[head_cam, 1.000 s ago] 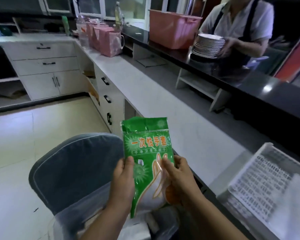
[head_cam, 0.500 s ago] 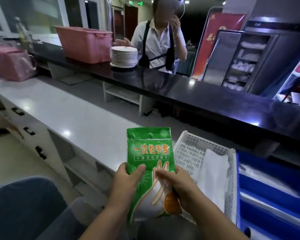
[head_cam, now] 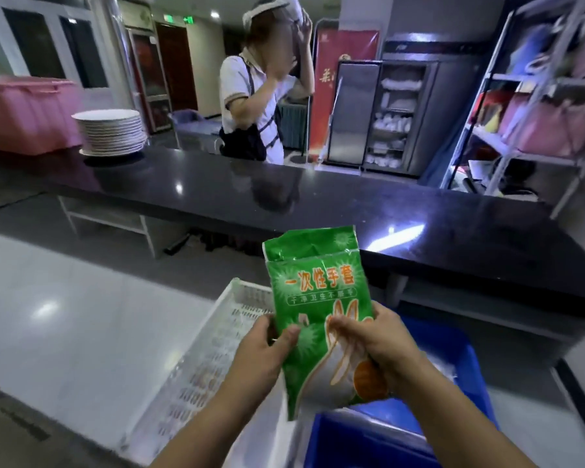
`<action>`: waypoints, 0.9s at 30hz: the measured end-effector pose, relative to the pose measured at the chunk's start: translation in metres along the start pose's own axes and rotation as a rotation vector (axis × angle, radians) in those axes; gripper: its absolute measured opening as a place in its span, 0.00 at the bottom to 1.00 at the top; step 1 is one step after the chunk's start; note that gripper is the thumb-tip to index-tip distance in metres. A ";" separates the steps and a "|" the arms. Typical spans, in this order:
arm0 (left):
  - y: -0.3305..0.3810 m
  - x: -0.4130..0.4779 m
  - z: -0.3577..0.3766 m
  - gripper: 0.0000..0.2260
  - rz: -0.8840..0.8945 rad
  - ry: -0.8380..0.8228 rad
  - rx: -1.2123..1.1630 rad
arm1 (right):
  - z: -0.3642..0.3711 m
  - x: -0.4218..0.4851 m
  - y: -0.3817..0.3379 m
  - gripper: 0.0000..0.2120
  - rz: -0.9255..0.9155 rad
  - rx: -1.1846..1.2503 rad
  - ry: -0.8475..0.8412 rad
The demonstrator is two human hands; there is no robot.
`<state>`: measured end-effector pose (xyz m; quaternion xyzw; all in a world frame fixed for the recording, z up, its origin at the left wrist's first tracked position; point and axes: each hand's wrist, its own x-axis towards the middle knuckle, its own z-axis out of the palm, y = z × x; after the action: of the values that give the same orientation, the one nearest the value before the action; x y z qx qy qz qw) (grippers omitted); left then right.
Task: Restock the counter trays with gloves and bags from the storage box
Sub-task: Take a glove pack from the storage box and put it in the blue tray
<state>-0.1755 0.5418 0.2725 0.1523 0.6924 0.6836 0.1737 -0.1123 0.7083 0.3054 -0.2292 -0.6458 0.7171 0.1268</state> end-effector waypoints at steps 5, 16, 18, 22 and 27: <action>-0.025 0.041 0.078 0.03 0.004 -0.097 0.269 | -0.106 0.027 -0.024 0.12 -0.157 -0.206 0.190; -0.061 0.127 0.180 0.17 0.292 -0.736 1.301 | -0.228 0.021 -0.035 0.14 -0.234 -0.672 0.456; -0.062 0.135 0.190 0.22 0.271 -0.830 1.413 | -0.234 0.014 -0.034 0.13 -0.217 -0.689 0.488; -0.072 0.141 0.201 0.25 0.260 -0.877 1.486 | -0.241 -0.005 -0.029 0.14 -0.181 -0.720 0.569; -0.083 0.145 0.203 0.24 0.335 -0.840 1.501 | -0.238 -0.020 -0.026 0.14 -0.131 -0.747 0.652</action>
<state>-0.2123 0.7866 0.1841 0.5651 0.8067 -0.0485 0.1656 0.0196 0.9087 0.3201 -0.4302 -0.7983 0.3185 0.2760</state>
